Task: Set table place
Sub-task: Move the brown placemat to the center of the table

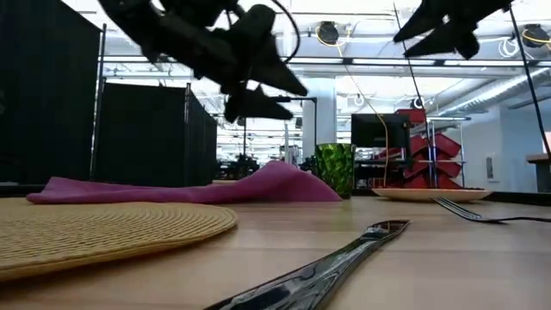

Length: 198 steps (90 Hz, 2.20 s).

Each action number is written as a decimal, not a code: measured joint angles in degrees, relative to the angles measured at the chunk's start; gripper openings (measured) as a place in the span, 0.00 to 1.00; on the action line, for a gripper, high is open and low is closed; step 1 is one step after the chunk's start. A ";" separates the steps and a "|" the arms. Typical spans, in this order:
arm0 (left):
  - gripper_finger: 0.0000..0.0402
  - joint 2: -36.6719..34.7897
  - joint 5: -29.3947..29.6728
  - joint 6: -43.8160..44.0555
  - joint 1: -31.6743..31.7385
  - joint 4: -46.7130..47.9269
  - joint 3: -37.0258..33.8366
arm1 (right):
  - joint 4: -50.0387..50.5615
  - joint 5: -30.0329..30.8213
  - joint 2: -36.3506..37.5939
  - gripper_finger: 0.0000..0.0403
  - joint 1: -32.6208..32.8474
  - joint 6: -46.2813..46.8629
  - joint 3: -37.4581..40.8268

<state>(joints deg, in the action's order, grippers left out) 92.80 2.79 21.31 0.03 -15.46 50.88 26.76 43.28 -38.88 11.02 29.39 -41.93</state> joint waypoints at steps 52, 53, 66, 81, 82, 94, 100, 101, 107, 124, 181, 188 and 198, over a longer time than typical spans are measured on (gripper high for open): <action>0.66 -6.37 -2.28 14.26 -15.16 35.33 -0.86 | 3.79 5.20 8.57 0.56 5.56 -4.51 0.04; 0.66 -6.37 -2.20 14.75 -15.51 35.41 -0.86 | 3.74 5.20 8.69 0.56 5.55 -4.69 0.04; 0.66 -6.39 -0.59 20.48 -19.29 36.54 -0.90 | 3.41 5.21 10.39 0.56 5.51 -6.39 0.04; 0.66 -6.39 3.70 27.27 -22.91 44.64 -0.90 | 3.41 4.75 11.55 0.56 5.53 -7.42 0.04; 0.66 -6.39 3.93 27.61 -23.11 45.11 -0.90 | 3.41 4.75 11.56 0.56 5.53 -7.47 0.04; 0.65 -6.39 5.51 29.77 -24.72 46.80 -0.90 | 3.43 4.68 11.61 0.56 5.51 -7.80 0.04; 0.62 -6.39 5.71 30.58 -25.27 47.15 -0.90 | 3.43 4.55 11.61 0.56 5.51 -7.78 0.04; 0.61 -6.39 5.74 30.71 -25.35 47.36 -0.90 | 3.43 4.52 11.61 0.56 5.51 -7.77 0.04; 0.58 -6.39 4.88 30.74 -25.68 48.63 -0.92 | 3.43 4.35 11.61 0.56 5.53 -7.76 0.04; 0.53 -4.83 4.33 33.66 -26.60 49.40 -0.92 | 3.43 4.37 11.61 0.56 5.51 -7.73 0.04; 0.19 1.71 5.45 32.68 -27.40 45.23 -0.92 | 3.48 4.39 11.61 0.56 5.52 -7.94 0.04; 0.06 2.25 5.66 32.04 -26.69 42.92 -0.92 | 3.48 4.40 11.61 0.56 5.53 -8.00 0.04; 0.02 3.51 5.61 30.83 -25.82 40.27 -0.90 | 3.48 4.37 11.61 0.56 5.53 -7.98 0.04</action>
<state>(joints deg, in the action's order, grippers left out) 96.31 8.40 52.14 -25.79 24.82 49.98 30.24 47.66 -27.27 16.55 21.41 -41.89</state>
